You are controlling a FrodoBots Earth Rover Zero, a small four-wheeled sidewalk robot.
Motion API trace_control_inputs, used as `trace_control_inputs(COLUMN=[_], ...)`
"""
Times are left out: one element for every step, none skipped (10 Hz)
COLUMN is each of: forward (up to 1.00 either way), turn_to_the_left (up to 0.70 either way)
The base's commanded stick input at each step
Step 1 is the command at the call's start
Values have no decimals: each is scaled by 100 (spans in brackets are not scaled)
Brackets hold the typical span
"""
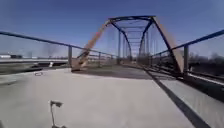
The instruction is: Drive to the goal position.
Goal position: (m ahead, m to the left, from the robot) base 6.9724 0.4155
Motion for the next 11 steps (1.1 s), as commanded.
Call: trace_control_inputs(forward=[100, 100, 100, 100, 100, 100, 100, 100, 100, 100, 100], turn_to_the_left=[0, 0, 0, 0, 0, 0, 0, 0, 0, 0, 0])
